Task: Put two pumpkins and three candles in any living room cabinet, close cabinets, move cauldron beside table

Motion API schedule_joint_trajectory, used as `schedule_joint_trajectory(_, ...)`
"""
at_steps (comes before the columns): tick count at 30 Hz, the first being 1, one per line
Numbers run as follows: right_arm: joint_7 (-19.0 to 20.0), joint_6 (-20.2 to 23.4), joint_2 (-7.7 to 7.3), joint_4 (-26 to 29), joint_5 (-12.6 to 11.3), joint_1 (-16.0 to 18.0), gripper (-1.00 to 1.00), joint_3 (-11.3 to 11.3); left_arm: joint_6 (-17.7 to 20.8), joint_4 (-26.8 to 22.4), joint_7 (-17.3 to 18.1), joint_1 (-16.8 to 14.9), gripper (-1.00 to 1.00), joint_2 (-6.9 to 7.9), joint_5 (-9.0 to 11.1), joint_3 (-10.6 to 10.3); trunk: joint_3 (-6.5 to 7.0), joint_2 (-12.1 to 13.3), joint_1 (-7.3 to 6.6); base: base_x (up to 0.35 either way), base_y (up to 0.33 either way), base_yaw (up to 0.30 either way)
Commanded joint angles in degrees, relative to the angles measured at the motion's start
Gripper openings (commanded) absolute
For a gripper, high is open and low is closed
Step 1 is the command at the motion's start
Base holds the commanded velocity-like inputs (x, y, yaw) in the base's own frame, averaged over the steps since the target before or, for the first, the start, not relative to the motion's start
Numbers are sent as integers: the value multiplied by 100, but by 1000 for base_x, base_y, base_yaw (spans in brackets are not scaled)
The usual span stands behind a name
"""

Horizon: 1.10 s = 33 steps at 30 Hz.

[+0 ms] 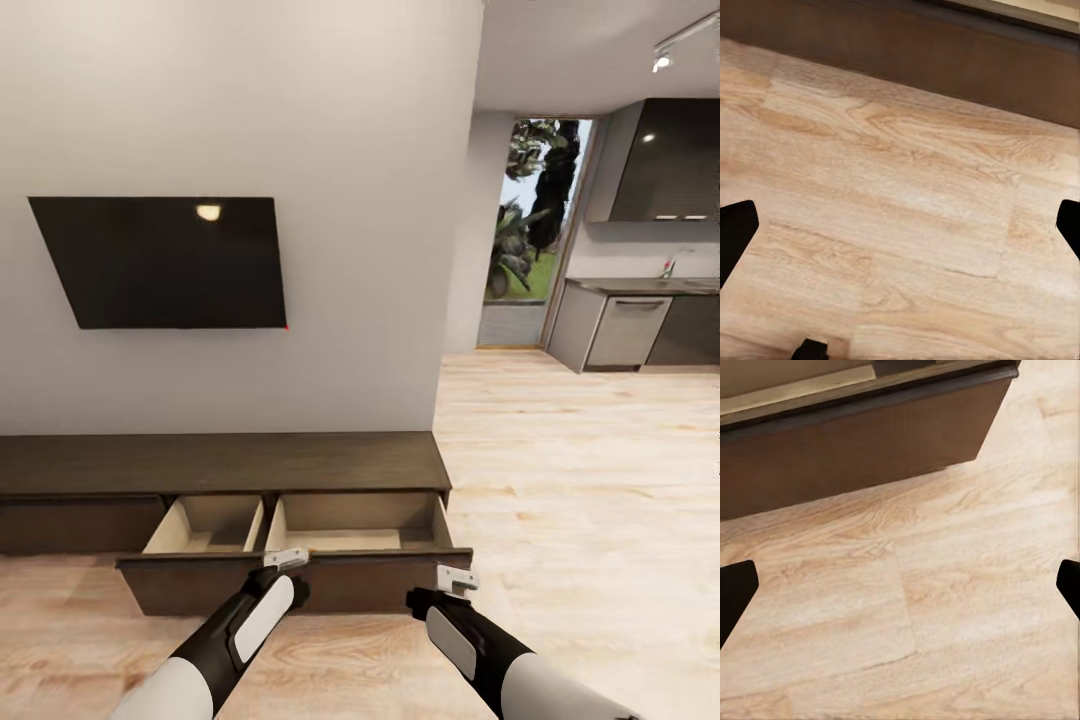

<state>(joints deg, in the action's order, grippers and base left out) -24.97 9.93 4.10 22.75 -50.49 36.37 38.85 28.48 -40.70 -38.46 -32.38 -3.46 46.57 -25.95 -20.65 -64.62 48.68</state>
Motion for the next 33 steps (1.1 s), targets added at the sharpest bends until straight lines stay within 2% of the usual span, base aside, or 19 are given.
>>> schedule_joint_trajectory(1,-43,27,-5,10,-23,8,100,44,8,-8,-48,-5,100,4,46,-19,-26,-47,19,-328,0,0)
schedule_joint_trajectory(5,-40,27,-6,12,-11,9,100,44,8,-8,-52,-5,100,-2,45,-24,-97,-207,107,-189,0,0)
schedule_joint_trajectory(13,10,-25,-6,27,10,4,100,62,-7,-8,-37,-5,100,-5,33,-102,-241,-528,283,-14,0,0)
schedule_joint_trajectory(21,18,-218,-6,38,24,6,100,101,-77,-8,-1,-5,100,-5,-25,-136,-385,-849,459,0,0,0)
schedule_joint_trajectory(23,20,-404,-6,44,29,4,100,111,-108,-3,-3,-5,100,-5,-57,-175,-421,-929,503,0,0,0)
schedule_joint_trajectory(26,25,-676,-6,45,41,4,100,126,-211,3,-3,-5,100,-12,-158,-369,-474,-1050,569,0,0,0)
schedule_joint_trajectory(29,27,-1064,-10,42,63,2,100,131,-723,58,-3,-5,100,-4,-211,-675,-528,-1170,634,0,0,0)
schedule_joint_trajectory(33,20,-1294,-21,34,224,-15,100,262,-1223,170,-3,-5,100,10,-223,-900,-600,-1330,722,0,0,0)
